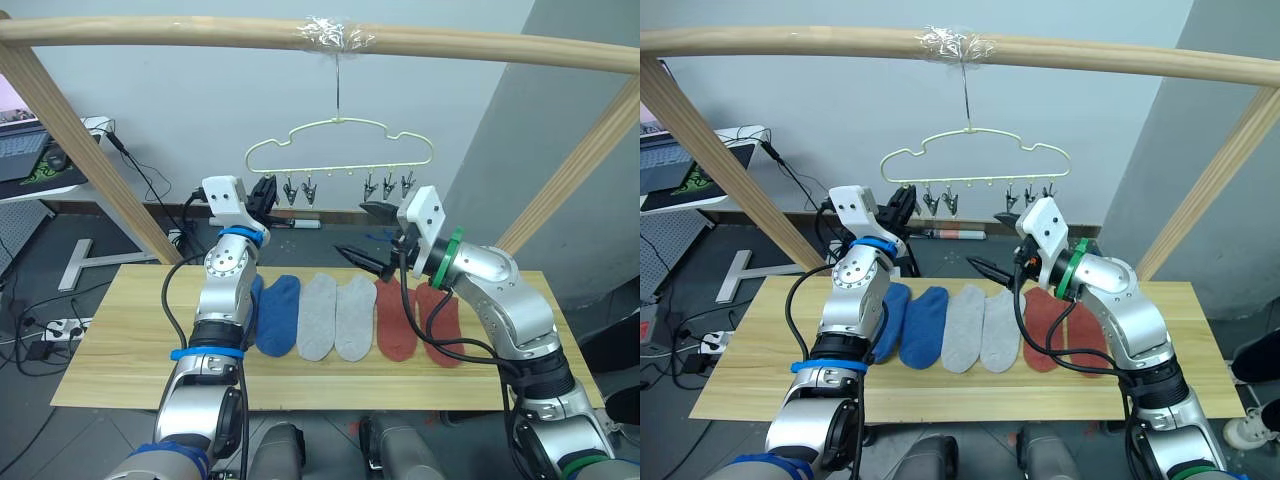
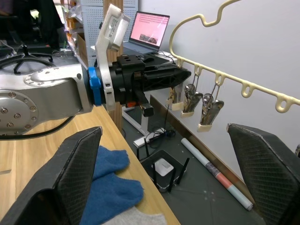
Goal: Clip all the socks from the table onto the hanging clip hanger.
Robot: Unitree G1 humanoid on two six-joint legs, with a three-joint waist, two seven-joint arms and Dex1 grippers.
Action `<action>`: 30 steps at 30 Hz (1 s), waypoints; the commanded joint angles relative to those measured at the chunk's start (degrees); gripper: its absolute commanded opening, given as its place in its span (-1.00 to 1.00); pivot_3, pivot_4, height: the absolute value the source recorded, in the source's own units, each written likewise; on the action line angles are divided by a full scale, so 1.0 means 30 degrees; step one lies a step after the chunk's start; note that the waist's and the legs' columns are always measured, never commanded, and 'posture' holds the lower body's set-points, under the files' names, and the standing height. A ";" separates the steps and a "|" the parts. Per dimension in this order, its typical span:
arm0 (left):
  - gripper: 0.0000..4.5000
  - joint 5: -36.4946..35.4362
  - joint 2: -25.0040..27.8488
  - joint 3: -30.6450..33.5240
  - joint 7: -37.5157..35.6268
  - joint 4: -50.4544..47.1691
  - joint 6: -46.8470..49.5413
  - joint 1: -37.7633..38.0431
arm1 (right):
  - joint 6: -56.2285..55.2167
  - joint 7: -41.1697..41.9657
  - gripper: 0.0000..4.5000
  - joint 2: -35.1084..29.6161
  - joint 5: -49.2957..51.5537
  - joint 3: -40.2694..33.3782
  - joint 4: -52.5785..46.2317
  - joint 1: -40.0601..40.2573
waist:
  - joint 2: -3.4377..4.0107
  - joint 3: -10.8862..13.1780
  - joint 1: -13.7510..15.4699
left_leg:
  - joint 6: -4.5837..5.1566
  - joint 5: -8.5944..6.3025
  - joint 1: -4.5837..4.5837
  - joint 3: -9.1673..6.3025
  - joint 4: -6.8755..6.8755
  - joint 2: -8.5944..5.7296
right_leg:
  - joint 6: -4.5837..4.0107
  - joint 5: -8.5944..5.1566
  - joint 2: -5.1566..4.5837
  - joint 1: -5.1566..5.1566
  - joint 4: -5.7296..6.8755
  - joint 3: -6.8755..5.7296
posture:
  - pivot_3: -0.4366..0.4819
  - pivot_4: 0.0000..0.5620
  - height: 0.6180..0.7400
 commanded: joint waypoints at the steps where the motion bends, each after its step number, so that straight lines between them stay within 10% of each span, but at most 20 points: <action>1: -1.00 -0.0140 0.0352 0.0354 -0.0036 -0.1024 0.0071 0.0193 | 0.0583 -0.1299 1.00 -0.0542 -0.1153 -0.0404 0.0412 0.1689 | -0.0006 0.0010 0.0004 | 0.0000 0.0000 -0.0002 0.0001 0.0000 0.0002 | 0.0000 0.0000 -0.0005 -0.0001 0.0000 0.0004 | -0.26 -0.22 1.00; 10: -1.00 -0.0425 0.0317 0.0383 -0.0184 -0.2517 0.1074 0.1183 | -0.0709 -0.3367 1.00 -0.1356 -0.3372 -0.1317 0.6225 0.4198 | 0.0033 0.0096 -0.0173 | 0.0003 0.0002 0.0046 0.0106 0.0006 -0.0005 | 0.0028 0.0016 -0.0009 0.0000 0.0018 0.0028 | -0.24 -0.17 1.00; 27: -1.00 -0.0509 0.0346 0.0410 -0.0340 -0.3701 0.1994 0.1789 | -0.3574 -0.3926 1.00 -0.0024 -0.4305 -0.2231 1.7881 0.0963 | 0.0035 0.0337 -0.0318 | 0.0001 0.0001 0.0039 0.0099 0.0001 -0.0002 | 0.0049 0.0027 0.0005 0.0007 -0.0001 0.0050 | -0.18 -0.13 1.00; 30: -1.00 -0.0501 0.0378 0.0453 -0.0297 -0.3921 0.2166 0.1942 | -0.4042 -0.3370 0.58 -0.0295 -0.4646 -0.1883 1.8145 0.1285 | 0.0036 0.0337 -0.0313 | 0.0002 0.0001 0.0053 0.0088 0.0006 -0.0003 | 0.0051 0.0028 0.0006 0.0023 0.0004 0.0051 | -0.18 -0.13 1.00</action>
